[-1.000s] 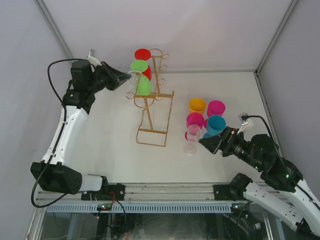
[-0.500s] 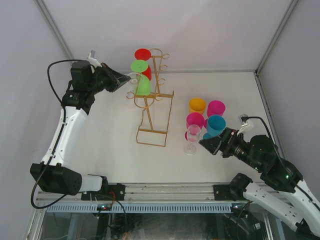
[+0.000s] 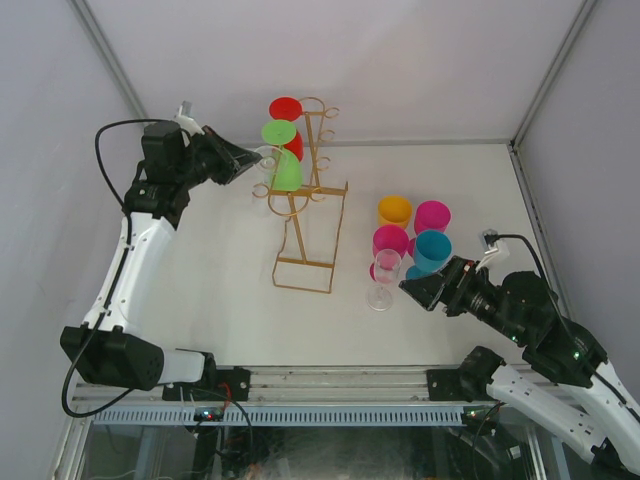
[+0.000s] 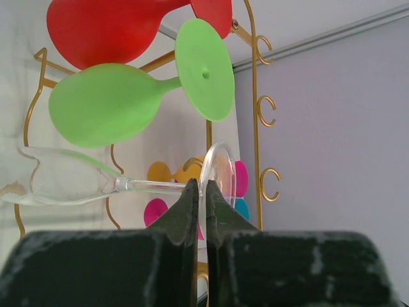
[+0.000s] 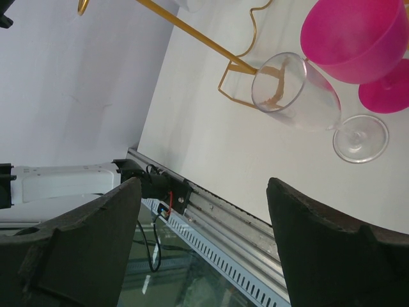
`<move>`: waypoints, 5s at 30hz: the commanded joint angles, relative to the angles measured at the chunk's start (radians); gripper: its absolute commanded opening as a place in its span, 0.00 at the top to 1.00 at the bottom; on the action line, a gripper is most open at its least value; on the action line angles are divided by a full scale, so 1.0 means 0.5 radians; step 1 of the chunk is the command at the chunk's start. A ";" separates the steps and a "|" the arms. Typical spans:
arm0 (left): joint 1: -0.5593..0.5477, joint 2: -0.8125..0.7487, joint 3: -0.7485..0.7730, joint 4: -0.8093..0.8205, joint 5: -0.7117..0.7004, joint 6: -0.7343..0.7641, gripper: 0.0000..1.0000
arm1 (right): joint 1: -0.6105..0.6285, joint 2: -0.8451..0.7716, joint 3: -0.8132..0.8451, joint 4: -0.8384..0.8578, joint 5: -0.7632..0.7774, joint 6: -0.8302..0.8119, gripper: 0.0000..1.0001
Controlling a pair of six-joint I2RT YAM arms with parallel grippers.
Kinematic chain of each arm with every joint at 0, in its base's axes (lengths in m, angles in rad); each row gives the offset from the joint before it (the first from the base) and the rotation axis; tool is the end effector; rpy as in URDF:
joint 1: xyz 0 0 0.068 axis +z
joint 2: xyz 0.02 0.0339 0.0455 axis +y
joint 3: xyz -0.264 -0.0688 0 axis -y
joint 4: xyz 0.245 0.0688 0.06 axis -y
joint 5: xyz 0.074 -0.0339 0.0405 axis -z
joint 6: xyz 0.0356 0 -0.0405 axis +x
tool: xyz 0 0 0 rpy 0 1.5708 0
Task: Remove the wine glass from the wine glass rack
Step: Pick up the wine glass from the wine rack, then place the wine glass at the center of the board.
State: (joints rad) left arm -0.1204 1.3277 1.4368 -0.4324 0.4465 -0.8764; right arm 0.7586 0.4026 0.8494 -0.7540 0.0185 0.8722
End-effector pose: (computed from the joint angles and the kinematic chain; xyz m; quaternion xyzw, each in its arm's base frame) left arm 0.2901 -0.0506 0.4223 -0.1719 0.7834 -0.4301 0.4144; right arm 0.0560 0.0522 0.3438 0.0513 0.8053 0.4248 0.4103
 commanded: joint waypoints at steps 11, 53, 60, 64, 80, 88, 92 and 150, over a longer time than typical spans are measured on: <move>0.015 -0.070 0.137 0.077 -0.129 -0.037 1.00 | -0.011 -0.023 -0.005 0.032 0.030 0.020 0.21; 0.055 -0.330 0.121 0.097 -0.509 0.067 1.00 | -0.011 -0.032 -0.005 0.043 0.030 0.033 0.21; 0.057 -0.512 0.089 -0.135 -0.906 0.328 1.00 | -0.011 -0.038 -0.003 0.072 0.022 0.027 0.22; 0.058 -0.680 -0.127 -0.164 -1.012 0.353 1.00 | -0.011 -0.047 -0.012 0.089 0.014 0.038 0.22; -0.016 -1.364 -0.862 -0.631 -0.948 0.478 1.00 | -0.011 -0.119 -0.176 0.518 -0.143 0.106 0.22; -0.530 -1.780 -1.267 -0.699 -0.836 0.298 1.00 | -0.011 -0.089 -0.228 0.682 -0.219 0.127 0.22; -0.832 -1.844 -1.339 -0.709 -0.766 0.186 1.00 | -0.008 -0.062 -0.241 0.735 -0.248 0.133 0.22; -1.893 -1.444 -1.416 0.466 -0.685 -0.079 1.00 | 0.446 0.727 -0.213 1.403 -0.742 0.353 0.82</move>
State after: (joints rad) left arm -1.0584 0.6147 0.7338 -0.2703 0.0875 -0.9161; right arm 0.9756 0.7757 0.7113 -0.1143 -0.3462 1.0370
